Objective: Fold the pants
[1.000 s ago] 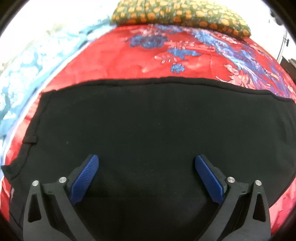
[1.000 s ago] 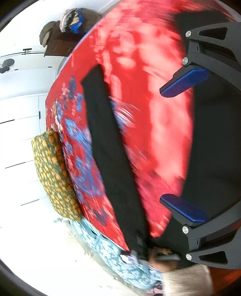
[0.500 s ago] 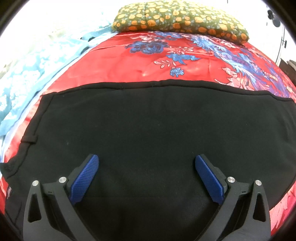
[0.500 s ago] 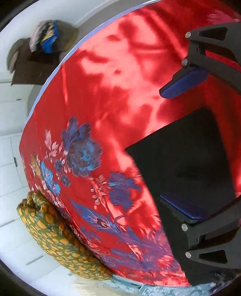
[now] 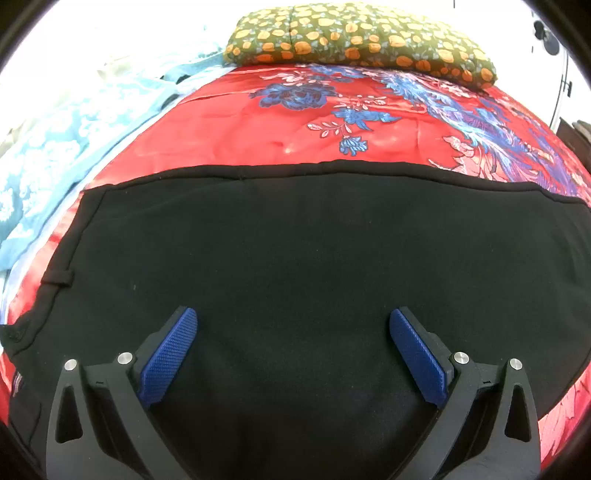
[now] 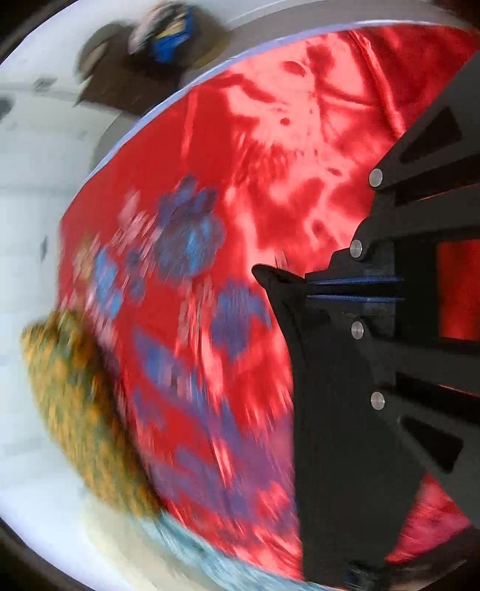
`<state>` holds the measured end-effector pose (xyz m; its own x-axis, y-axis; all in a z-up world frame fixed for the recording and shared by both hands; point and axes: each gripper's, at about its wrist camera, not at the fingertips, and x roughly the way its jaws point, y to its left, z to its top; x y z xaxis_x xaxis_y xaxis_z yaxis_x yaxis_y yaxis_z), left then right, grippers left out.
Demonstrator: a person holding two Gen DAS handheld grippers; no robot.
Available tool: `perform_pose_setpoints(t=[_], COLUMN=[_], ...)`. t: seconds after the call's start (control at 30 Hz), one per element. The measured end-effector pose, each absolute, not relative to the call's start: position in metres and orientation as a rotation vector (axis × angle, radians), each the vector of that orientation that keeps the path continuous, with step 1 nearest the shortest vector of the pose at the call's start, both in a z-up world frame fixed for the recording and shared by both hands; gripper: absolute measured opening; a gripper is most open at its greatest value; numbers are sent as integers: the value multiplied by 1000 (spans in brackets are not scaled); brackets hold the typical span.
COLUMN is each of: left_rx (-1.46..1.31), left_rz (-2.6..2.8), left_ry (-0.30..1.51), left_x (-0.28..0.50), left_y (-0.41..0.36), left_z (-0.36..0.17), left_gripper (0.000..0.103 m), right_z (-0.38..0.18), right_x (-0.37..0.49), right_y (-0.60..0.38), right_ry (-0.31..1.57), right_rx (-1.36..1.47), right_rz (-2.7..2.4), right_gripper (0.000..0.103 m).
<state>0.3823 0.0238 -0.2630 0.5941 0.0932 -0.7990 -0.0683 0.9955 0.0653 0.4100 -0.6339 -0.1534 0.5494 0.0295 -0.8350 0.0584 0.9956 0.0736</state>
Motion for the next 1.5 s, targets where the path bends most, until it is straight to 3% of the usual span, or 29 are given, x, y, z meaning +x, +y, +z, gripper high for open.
perform_pose_setpoints(t=[0.2,0.37,0.43,0.5,0.57,0.67,0.8,0.9,1.1,1.27,1.5], left_rx=[36,34,49,57,14,-47,-87,-130,-56,78,54], left_rz=[99,107,89,89,70,4,-85,-129,-251,-215,-172], left_ry=[937,973,1057,1082,1020,1002,1023,1045,1047,969,1020], left_x=[384,386,391,386,361,320,255,206,146,150,170], left_y=[22,22,22,23,29,33,25,8,-33,-29,-16], left_z=[-262,-259,-251,-236,-207,-179,-170,-175,-202,-206,-225], left_gripper=[103,103,102,102,102,102,102,102,102,102,102], right_z=[-84,-95,-123,-143,-127,-84,-50,-54,-115,-151,-175], right_x=[241,84,44,16,-6,-22,-28,-19,2,0,2], right_y=[-525,-455,-438,-426,-416,-405,-380,-348,-289,-275,-299], right_ry=[864,917,1040,1132,1057,876,684,632,744,805,851], right_rx=[-15,-10,-11,-84,-166,-206,-195,-125,101,196,243], right_rz=[231,240,172,49,-38,-124,-147,-112,69,199,128], right_gripper=[5,5,17,65,73,100,102,103,103,102,102])
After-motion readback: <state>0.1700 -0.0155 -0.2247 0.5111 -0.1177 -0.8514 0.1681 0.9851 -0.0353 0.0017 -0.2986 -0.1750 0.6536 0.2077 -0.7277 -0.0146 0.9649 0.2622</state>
